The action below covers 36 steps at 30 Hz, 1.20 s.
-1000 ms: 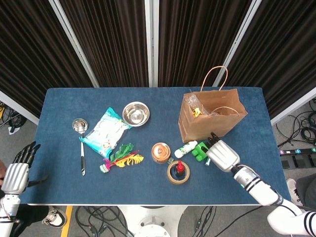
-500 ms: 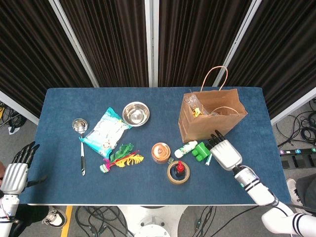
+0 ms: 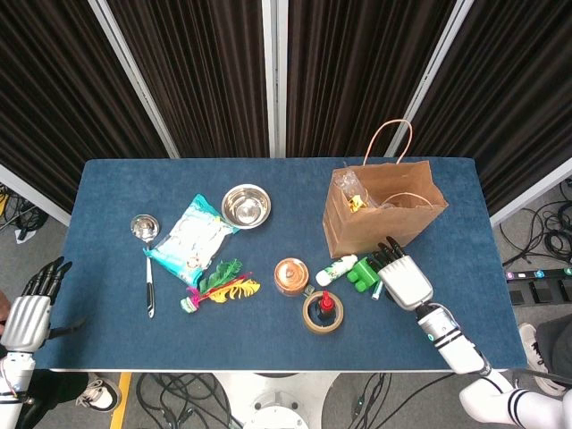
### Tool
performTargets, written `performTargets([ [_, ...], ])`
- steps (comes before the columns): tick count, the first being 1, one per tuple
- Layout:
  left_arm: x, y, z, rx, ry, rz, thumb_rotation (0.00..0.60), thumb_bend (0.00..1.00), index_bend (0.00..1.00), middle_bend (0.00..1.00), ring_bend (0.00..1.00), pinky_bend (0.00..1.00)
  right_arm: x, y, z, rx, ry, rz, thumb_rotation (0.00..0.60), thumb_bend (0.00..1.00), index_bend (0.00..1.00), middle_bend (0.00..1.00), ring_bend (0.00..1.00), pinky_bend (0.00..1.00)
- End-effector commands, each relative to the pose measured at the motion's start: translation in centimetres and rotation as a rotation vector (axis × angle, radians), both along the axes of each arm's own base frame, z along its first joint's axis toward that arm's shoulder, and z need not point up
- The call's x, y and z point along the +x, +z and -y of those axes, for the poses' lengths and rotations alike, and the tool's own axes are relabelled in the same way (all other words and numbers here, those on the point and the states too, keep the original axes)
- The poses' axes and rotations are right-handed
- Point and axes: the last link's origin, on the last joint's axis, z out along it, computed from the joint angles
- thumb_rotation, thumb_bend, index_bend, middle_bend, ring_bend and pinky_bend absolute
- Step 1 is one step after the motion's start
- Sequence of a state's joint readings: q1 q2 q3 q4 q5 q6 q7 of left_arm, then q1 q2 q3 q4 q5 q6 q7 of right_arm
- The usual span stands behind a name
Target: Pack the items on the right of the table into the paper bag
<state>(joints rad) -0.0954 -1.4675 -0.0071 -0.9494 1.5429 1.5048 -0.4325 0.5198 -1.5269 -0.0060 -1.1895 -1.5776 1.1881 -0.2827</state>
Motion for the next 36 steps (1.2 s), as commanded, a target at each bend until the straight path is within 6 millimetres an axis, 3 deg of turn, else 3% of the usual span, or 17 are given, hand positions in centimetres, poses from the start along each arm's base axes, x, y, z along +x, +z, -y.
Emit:
performTargets([
  [1, 0.0, 0.0, 0.0, -0.001, 0.001, 0.001, 0.600, 0.17, 0.09, 0.12, 0.02, 0.15, 0.2, -0.3, 0.0, -0.009, 0.002, 0.016, 0.600, 0.00, 0.29, 0.26, 0.13, 0.11],
  [20, -0.2, 0.1, 0.1, 0.002, 0.004, 0.003, 0.600, 0.17, 0.10, 0.12, 0.02, 0.15, 0.5, -2.1, 0.3, 0.016, -0.011, 0.045, 0.600, 0.00, 0.25, 0.20, 0.07, 0.08],
  [36, -0.5, 0.3, 0.3, 0.002, 0.006, 0.004, 0.600, 0.17, 0.10, 0.12, 0.02, 0.15, 0.3, -2.9, 0.1, 0.050, -0.043, 0.025, 0.600, 0.00, 0.24, 0.24, 0.11, 0.09],
])
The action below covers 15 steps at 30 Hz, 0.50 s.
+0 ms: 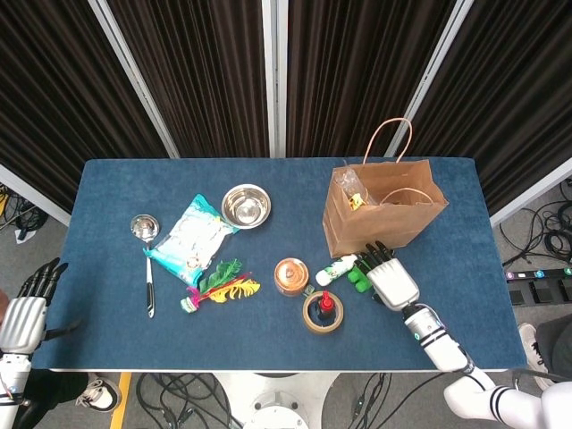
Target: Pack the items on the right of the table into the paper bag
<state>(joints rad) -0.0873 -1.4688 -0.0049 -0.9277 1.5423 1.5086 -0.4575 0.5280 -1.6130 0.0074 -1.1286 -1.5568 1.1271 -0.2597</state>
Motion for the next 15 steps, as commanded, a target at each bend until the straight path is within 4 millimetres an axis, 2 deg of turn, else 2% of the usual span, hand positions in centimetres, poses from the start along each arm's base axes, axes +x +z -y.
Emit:
performTargets([
  [1, 0.00, -0.01, 0.03, -0.001, -0.001, -0.001, 0.600, 0.17, 0.10, 0.12, 0.02, 0.15, -0.01, 0.03, -0.03, 0.001, 0.002, -0.001, 0.600, 0.00, 0.24, 0.24, 0.12, 0.10],
  [8, 0.07, -0.05, -0.07, -0.001, -0.002, 0.001, 0.600, 0.17, 0.10, 0.12, 0.02, 0.15, -0.01, 0.16, -0.29, 0.000, 0.008, 0.006, 0.600, 0.00, 0.24, 0.31, 0.19, 0.16],
  [15, 0.21, -0.18, -0.24, -0.003, -0.003, 0.004, 0.600, 0.17, 0.10, 0.12, 0.02, 0.15, 0.00, 0.59, -0.21, -0.010, 0.008, 0.007, 0.600, 0.00, 0.25, 0.32, 0.20, 0.18],
])
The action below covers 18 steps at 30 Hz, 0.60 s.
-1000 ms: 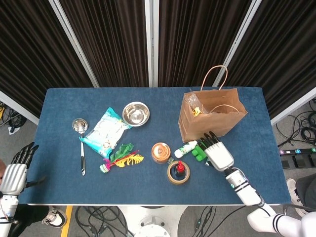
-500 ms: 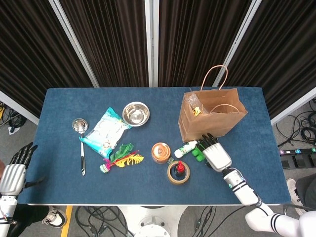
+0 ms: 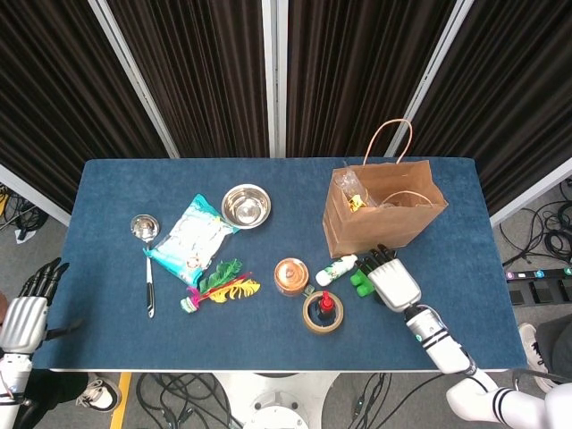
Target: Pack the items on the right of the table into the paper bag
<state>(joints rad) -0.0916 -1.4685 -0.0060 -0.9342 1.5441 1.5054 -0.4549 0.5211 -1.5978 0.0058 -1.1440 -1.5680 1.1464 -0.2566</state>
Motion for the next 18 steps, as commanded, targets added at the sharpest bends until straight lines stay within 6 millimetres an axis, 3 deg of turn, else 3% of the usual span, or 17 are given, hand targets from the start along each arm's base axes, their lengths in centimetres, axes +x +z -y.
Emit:
performTargets([
  [1, 0.05, -0.07, -0.09, 0.000, 0.001, 0.000, 0.600, 0.17, 0.10, 0.12, 0.02, 0.15, -0.05, 0.08, 0.01, -0.001, -0.003, -0.003, 0.600, 0.00, 0.25, 0.33, 0.20, 0.18],
  [18, 0.08, 0.06, -0.08, 0.004, 0.000, 0.000, 0.600, 0.17, 0.10, 0.12, 0.02, 0.15, 0.03, 0.06, 0.01, -0.018, 0.006, 0.002, 0.600, 0.01, 0.29, 0.38, 0.29, 0.27],
])
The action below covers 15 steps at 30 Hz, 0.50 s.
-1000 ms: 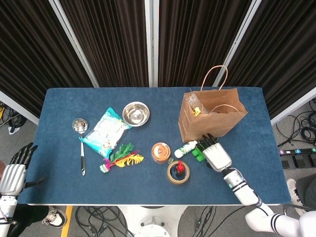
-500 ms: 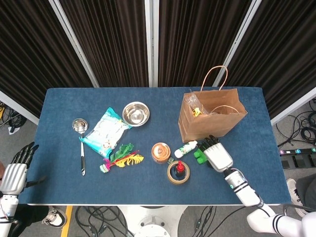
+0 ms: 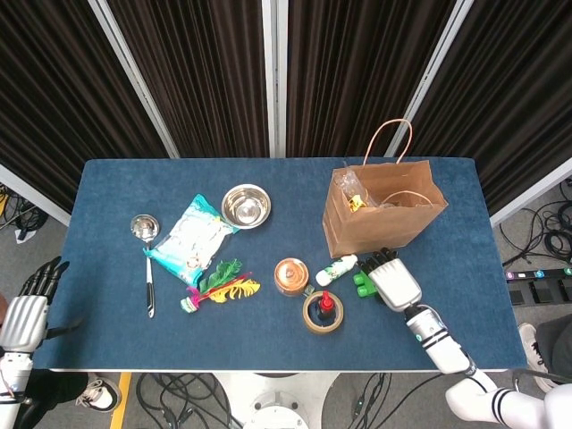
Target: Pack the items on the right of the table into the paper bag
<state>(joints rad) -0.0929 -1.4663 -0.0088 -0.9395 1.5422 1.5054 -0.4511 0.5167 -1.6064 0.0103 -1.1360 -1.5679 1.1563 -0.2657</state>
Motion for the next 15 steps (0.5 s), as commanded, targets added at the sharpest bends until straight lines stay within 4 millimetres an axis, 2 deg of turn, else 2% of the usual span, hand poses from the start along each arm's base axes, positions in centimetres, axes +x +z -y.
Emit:
performTargets([
  [1, 0.02, -0.03, 0.02, 0.000, 0.000, 0.001, 0.600, 0.17, 0.10, 0.12, 0.02, 0.15, 0.03, 0.18, 0.01, -0.005, 0.005, 0.004, 0.600, 0.01, 0.29, 0.38, 0.29, 0.27],
  [15, 0.18, -0.01, 0.04, 0.003, -0.002, 0.007, 0.600, 0.17, 0.10, 0.12, 0.02, 0.15, 0.91, 1.16, -0.38, -0.021, 0.037, 0.027, 0.600, 0.03, 0.31, 0.41, 0.31, 0.30],
])
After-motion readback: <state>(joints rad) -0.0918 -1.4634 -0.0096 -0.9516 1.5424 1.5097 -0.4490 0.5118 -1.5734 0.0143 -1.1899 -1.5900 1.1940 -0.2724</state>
